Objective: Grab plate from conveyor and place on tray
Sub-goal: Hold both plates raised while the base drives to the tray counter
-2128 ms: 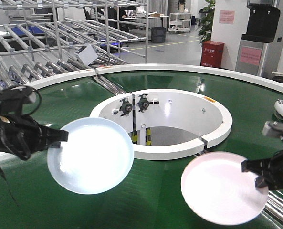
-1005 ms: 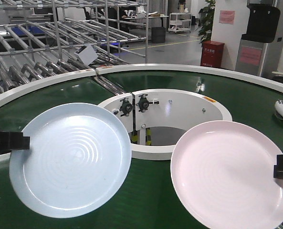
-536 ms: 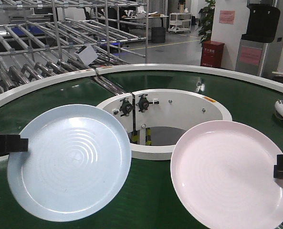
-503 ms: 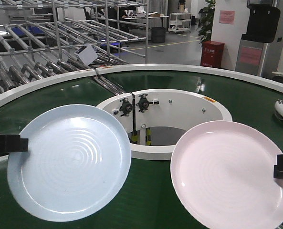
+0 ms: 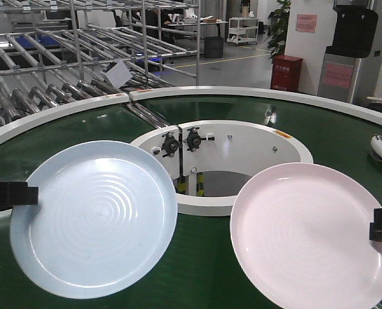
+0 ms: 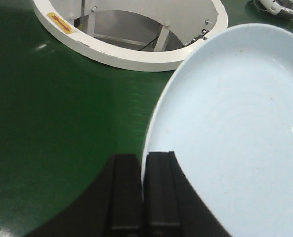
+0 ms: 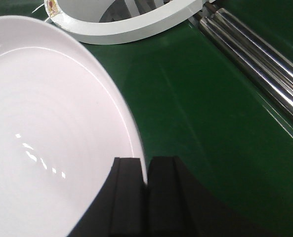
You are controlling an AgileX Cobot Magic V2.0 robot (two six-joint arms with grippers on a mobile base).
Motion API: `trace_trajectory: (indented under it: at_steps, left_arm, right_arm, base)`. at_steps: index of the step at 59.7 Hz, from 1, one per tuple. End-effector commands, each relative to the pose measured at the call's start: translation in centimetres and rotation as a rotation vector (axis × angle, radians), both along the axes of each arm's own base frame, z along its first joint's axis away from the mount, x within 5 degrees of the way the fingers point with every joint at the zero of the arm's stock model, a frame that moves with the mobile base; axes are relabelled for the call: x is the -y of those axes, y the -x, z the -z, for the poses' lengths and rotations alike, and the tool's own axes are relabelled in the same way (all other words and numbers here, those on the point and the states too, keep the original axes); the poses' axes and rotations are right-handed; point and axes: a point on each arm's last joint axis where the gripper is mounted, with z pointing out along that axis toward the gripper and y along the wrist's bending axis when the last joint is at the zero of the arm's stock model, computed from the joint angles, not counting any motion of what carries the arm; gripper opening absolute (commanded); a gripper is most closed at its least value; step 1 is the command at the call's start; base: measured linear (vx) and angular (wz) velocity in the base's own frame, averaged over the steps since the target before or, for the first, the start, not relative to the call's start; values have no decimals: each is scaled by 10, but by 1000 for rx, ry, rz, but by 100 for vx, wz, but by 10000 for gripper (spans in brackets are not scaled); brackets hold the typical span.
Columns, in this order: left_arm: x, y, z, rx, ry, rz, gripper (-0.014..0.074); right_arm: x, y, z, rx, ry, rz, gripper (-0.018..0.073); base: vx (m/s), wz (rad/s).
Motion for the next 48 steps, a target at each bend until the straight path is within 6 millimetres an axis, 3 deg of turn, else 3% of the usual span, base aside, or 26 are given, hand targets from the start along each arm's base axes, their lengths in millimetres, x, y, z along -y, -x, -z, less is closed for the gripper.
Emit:
trace_trajectory:
  at_steps: [1, 23, 48]
  left_arm:
    - [0, 4, -20, 104, 64, -22, -6]
    - [1, 4, -20, 103, 64, -22, -6]
    - [0, 4, -20, 104, 64, -22, -6]
  right_arm:
    - [0, 2, -16, 100, -22, 16, -13]
    - [0, 2, -16, 100, -22, 16, -13]
    - [0, 2, -16, 100, -22, 16, -13]
  base:
    - [0, 0]
    - [-3, -11]
    - [-15, -53]
